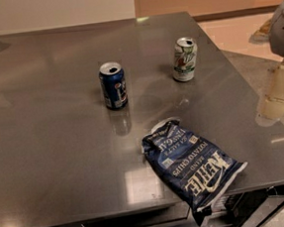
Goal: Pick pepsi can
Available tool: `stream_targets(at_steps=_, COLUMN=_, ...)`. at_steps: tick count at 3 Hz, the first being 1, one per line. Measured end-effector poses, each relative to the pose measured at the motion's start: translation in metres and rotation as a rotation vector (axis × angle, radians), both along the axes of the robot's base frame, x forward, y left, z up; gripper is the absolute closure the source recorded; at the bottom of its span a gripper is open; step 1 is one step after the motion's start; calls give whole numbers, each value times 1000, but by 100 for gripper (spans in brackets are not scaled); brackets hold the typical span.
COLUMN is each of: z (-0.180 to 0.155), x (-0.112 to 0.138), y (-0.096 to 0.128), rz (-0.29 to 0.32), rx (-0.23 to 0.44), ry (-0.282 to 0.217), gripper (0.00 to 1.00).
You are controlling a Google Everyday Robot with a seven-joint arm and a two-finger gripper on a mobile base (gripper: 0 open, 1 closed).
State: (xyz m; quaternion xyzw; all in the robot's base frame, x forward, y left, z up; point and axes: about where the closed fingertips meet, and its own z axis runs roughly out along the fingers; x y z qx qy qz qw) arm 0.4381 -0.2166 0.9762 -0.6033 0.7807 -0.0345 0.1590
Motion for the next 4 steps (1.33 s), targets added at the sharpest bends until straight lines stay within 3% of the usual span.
stream_targets(at_steps=2, z=1, x=9, y=9, rz=34, rx=5, ry=6, gripper=0)
stream_targets(at_steps=4, z=-14, x=56, y=65, rz=63, rx=40, ry=20, gripper=0)
